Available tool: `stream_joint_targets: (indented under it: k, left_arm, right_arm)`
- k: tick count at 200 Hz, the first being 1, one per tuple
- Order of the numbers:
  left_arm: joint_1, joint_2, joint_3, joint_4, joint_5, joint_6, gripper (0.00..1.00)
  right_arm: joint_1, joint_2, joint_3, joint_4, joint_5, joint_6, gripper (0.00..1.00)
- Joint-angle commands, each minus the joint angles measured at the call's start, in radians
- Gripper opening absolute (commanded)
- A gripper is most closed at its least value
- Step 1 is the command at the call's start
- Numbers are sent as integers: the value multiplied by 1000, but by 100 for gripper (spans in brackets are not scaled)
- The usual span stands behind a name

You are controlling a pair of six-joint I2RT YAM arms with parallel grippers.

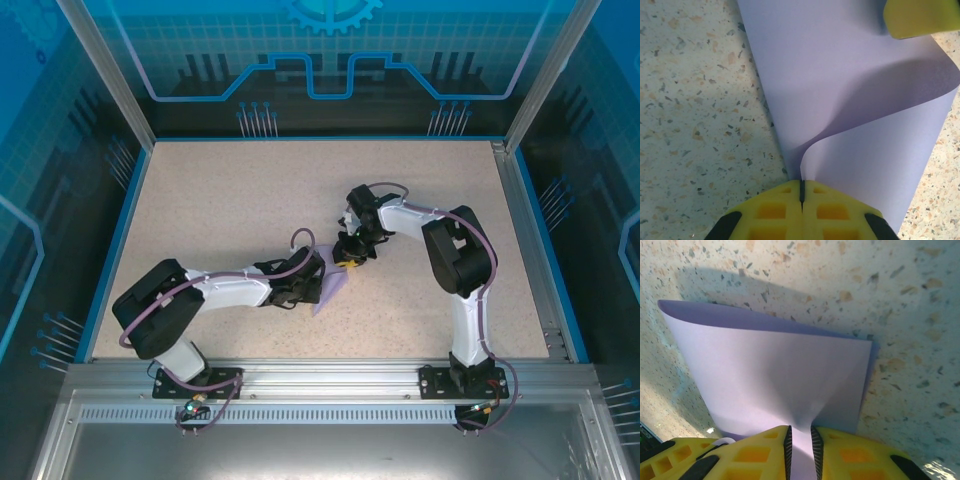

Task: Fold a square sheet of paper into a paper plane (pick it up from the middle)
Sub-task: Third fold the triangle at the center of the table.

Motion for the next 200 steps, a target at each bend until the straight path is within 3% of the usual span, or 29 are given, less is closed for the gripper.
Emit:
stream_joint_targets:
  k: [1, 34, 66, 85, 102, 117, 157, 200]
  left_arm:
    - [9, 22, -4, -12, -8, -16, 0]
    - [9, 16, -1, -20, 2, 8, 0]
    - [9, 18, -22, 4, 17, 7, 0]
    - [9, 23, -25, 12, 28, 7, 0]
    - [10, 24, -26, 10, 29, 8, 0]
    - [10, 23, -31, 11, 28, 7, 0]
    - [9, 20, -33, 4, 33, 8, 0]
    - [10, 19, -36, 0, 32, 8, 0]
  right_arm:
    - [8, 23, -15, -35, 11, 12, 24]
    - [-25, -89, -22, -1, -8, 38, 26]
    - [-94, -287, -151, 105, -13, 93, 30]
    - [-99, -388, -276, 190, -20, 130, 24]
    - [-86, -479, -404, 284, -44, 179, 11]
    - [-53, -563, -538, 403, -61, 241, 0]
    - [135, -724, -813, 657, 25, 434, 0]
    - [269, -717, -914, 885, 91, 564, 0]
